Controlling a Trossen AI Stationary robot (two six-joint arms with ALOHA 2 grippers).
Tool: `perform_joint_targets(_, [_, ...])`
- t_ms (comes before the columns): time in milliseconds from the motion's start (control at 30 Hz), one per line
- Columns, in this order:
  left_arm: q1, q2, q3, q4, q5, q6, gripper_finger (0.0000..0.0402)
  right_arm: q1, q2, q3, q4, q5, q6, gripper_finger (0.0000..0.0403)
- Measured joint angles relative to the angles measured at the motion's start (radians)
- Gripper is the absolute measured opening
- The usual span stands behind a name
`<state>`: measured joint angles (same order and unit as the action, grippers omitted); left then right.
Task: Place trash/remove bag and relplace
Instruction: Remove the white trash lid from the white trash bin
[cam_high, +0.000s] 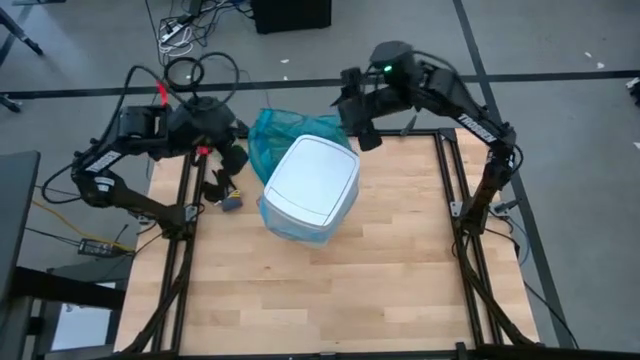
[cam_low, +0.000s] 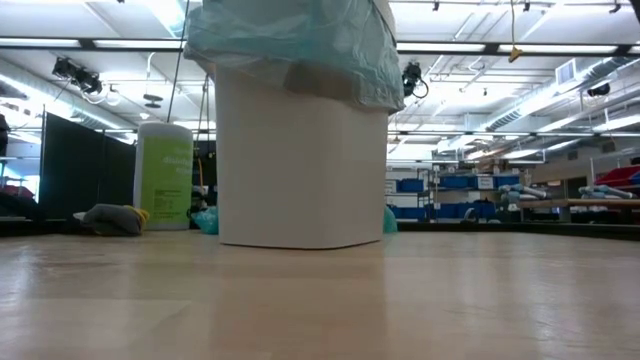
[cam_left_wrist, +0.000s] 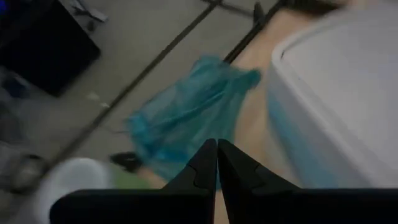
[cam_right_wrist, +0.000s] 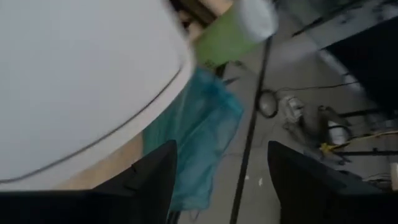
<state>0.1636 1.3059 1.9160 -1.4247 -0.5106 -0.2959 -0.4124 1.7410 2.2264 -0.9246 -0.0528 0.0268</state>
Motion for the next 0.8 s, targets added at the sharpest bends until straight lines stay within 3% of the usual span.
perform_joint_targets(133, [0.008,-0.092,-0.237,0.204,0.121,-0.154,0.0023,0.008,-0.024,0.031,0.007,-0.022,0.075,0.0221])
perform_joint_targets(367, [0.013,-0.199,-0.688,0.693,0.396,-0.271,0.0023,0.065,-0.01,0.029,0.01,-0.006,0.087,0.0215])
perform_joint_targets(467, [0.016,-0.219,-0.781,0.828,0.484,-0.319,0.0023,0.084,-0.01,0.029,0.011,0.029,0.088,0.0215])
perform_joint_targets(667, [0.016,-0.213,-0.883,0.904,0.506,-0.393,0.0023,0.109,-0.01,0.029,-0.043,0.074,0.088,0.0215])
perform_joint_targets(800, [0.015,-0.187,-0.968,1.097,0.513,-0.431,0.0023,0.109,-0.009,-0.004,-0.096,0.099,0.108,0.0215])
